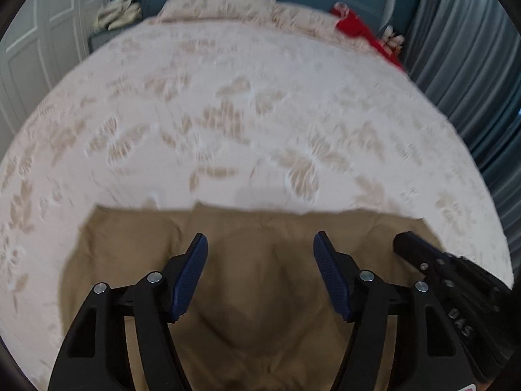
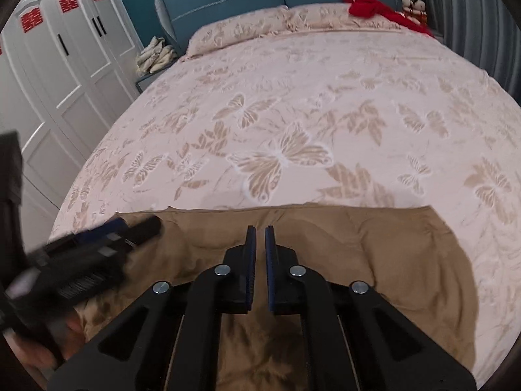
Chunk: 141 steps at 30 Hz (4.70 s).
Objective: Fold large clothes
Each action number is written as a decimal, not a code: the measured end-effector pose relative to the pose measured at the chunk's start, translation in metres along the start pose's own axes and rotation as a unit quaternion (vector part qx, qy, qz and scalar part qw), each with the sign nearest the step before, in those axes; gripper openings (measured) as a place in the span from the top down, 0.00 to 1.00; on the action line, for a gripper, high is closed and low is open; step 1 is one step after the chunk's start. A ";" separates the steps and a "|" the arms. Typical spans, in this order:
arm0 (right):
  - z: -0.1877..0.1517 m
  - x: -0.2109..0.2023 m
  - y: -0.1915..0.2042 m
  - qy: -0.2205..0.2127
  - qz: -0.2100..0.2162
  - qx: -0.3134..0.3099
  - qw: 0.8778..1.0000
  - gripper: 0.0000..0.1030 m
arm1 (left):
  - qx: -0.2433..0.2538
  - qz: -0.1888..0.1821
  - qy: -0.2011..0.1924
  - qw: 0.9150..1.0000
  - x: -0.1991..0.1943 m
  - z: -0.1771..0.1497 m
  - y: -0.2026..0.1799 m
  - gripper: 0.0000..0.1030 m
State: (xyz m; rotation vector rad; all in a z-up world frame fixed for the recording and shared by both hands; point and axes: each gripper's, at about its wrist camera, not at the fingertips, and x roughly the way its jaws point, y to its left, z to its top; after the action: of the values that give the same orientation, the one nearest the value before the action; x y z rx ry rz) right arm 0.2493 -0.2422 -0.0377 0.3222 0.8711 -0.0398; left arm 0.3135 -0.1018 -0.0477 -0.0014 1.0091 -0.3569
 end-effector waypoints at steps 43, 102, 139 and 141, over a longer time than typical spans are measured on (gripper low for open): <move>-0.042 0.091 -0.012 0.004 -0.014 -0.003 1.000 1.00 | 0.056 0.097 -0.069 0.991 0.078 -0.040 -0.008 0.34; -0.204 -0.080 -0.009 0.042 0.093 0.118 0.988 0.97 | -0.190 -0.131 -0.100 0.968 -0.161 -0.129 0.046 0.81; -0.095 -0.251 -0.236 -0.073 0.042 0.190 0.978 0.70 | 0.244 -0.090 0.007 0.966 -0.051 -0.193 -0.295 0.73; -0.070 -0.230 -0.230 -0.049 0.055 0.167 0.983 0.67 | 0.244 -0.094 0.006 0.965 -0.056 -0.192 -0.294 0.70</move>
State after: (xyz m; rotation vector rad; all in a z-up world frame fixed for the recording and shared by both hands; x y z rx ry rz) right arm 0.0102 -0.4624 0.0342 0.6766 0.7468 -0.0990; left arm 0.0418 -0.3309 -0.0559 0.3520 0.9131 -0.7738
